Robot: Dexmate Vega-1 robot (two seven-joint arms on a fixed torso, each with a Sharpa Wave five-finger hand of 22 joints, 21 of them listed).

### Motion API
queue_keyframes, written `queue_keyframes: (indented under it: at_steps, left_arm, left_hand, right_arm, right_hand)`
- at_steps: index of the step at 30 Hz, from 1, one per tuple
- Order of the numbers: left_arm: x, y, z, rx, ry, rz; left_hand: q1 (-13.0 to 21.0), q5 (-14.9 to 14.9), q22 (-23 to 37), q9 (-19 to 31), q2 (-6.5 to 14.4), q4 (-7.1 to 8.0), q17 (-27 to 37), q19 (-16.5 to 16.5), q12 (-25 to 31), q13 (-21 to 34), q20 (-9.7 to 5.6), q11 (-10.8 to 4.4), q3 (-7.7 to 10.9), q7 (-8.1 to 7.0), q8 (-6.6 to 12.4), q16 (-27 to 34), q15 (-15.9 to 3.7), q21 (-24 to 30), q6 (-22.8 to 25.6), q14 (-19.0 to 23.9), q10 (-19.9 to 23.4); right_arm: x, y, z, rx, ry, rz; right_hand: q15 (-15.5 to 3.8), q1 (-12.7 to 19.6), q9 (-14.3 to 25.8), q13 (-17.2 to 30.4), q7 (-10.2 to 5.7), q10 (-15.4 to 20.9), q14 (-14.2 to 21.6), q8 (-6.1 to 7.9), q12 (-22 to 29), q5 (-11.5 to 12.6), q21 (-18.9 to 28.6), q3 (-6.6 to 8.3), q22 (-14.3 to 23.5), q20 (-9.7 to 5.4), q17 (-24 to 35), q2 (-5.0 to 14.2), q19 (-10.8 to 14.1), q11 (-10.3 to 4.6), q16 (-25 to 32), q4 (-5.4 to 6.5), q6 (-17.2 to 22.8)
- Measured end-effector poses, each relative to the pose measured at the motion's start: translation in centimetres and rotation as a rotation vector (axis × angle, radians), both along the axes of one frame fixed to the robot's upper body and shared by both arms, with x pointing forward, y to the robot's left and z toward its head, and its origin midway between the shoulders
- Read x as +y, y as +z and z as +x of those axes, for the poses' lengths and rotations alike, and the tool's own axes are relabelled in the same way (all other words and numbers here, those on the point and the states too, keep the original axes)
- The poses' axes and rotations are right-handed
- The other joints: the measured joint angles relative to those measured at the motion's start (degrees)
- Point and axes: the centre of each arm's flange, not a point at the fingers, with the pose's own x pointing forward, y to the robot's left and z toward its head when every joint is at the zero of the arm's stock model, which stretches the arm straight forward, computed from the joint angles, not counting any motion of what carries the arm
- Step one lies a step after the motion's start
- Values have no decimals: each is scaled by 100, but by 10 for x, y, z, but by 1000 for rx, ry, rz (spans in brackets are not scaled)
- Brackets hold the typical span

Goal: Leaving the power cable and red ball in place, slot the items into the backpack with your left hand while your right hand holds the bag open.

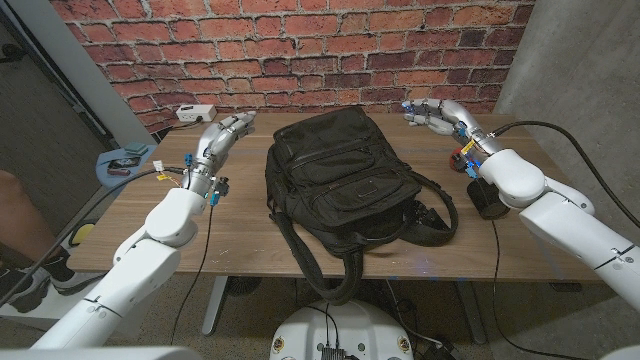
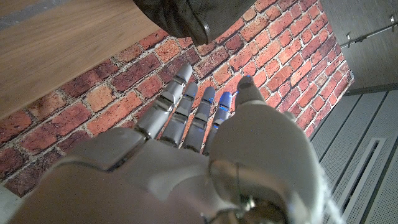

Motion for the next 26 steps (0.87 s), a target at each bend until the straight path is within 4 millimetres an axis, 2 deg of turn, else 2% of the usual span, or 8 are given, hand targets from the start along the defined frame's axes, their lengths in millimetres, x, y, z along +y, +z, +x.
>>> queue_keyframes:
  at_steps: [5,7,9,10,11,18,26]
  left_arm:
    - [-1,2,4,-11,-8,-9]
    - [-7,9,4,-32,-26,-10]
    - [-8,9,3,-37,-30,-12]
    - [-2,3,14,-15,-16,-14]
    - [-1,3,16,-16,-16,-14]
    - [2,2,21,-22,-16,-19]
    - [6,-3,28,-23,-6,-32]
  left_hand:
    - [0,0,0,0,0,0,0,0,0,0,0,0,0,0,0,0,0,0,0,0,0]
    - [0,0,0,0,0,0,0,0,0,0,0,0,0,0,0,0,0,0,0,0,-1]
    - [0,0,0,0,0,0,0,0,0,0,0,0,0,0,0,0,0,0,0,0,-1]
    - [0,0,0,0,0,0,0,0,0,0,0,0,0,0,0,0,0,0,0,-1,-1]
    - [0,0,0,0,-1,0,0,0,0,0,0,0,0,0,0,0,0,0,0,0,-1]
    - [-30,0,0,0,-31,0,1,0,0,1,1,-31,0,-18,0,-1,0,0,17,-1,31]
    - [-30,0,0,0,-30,24,1,0,0,-29,1,-30,24,-31,0,-1,-23,-1,31,22,30]
  right_arm:
    - [5,-3,8,7,9,25]
    - [8,-5,11,12,14,32]
    - [9,-6,13,15,17,37]
    - [9,-4,14,4,11,56]
    - [10,-5,15,3,12,61]
    - [17,-5,21,3,19,86]
    - [22,-9,31,15,28,126]
  right_hand:
    - [0,-30,0,0,0,0,0,0,0,0,0,-1,0,0,0,30,0,0,0,0,0]
    - [0,-52,0,0,27,-2,0,0,0,0,0,-25,0,-22,0,8,21,1,0,24,-28]
    - [0,-52,0,0,30,-12,0,0,0,0,0,-25,0,-31,1,8,31,51,0,24,-31]
    - [0,-65,0,0,30,-12,0,0,0,0,0,-24,0,-31,0,20,31,51,0,24,-31]
    - [0,-75,0,1,30,-12,0,0,0,0,0,-24,0,-31,0,31,31,51,0,24,-31]
    - [0,-120,0,1,60,-22,0,0,0,0,0,-42,0,-31,1,30,30,122,0,41,-61]
    - [0,-151,0,-29,72,-22,0,0,0,0,0,-49,0,-31,1,1,30,122,0,48,-73]
